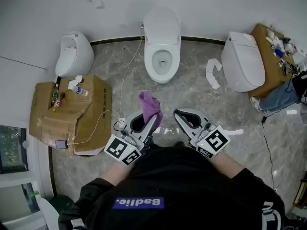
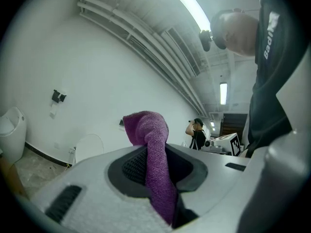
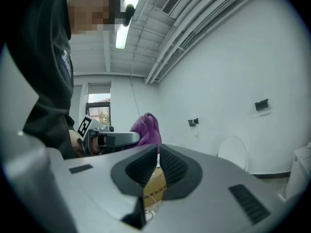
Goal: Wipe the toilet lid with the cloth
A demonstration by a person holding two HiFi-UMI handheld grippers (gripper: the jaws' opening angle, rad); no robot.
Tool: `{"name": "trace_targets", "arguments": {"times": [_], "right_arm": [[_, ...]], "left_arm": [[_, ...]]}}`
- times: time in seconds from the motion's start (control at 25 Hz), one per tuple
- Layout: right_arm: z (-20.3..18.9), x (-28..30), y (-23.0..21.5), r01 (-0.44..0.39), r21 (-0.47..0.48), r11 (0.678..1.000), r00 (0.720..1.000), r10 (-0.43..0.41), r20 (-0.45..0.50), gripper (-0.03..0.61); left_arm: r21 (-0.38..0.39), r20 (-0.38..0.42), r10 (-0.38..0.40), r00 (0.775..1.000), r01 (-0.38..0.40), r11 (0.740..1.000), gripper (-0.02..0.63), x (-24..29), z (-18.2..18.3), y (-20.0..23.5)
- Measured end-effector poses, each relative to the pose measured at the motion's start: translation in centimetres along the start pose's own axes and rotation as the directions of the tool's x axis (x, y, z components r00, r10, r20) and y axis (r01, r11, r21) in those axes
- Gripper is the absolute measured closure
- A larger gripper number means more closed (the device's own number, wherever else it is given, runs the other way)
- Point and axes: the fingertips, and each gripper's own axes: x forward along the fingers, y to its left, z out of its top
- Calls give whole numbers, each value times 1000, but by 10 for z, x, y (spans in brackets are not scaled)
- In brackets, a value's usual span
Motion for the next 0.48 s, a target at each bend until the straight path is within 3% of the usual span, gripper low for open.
{"name": "trace_targets", "arguments": {"times": [0.2,0.48], "right_arm": [[-14,2,-14,-13,23,1000,1000,13,-14,543],[-14,56,-40,-3,16,1000,999,3,-38,543]], "left_arm": [[-1,19,49,999,-49,999,529,5,-4,10],[7,23,20,1000,-20,1000,529,21,5,67]]}}
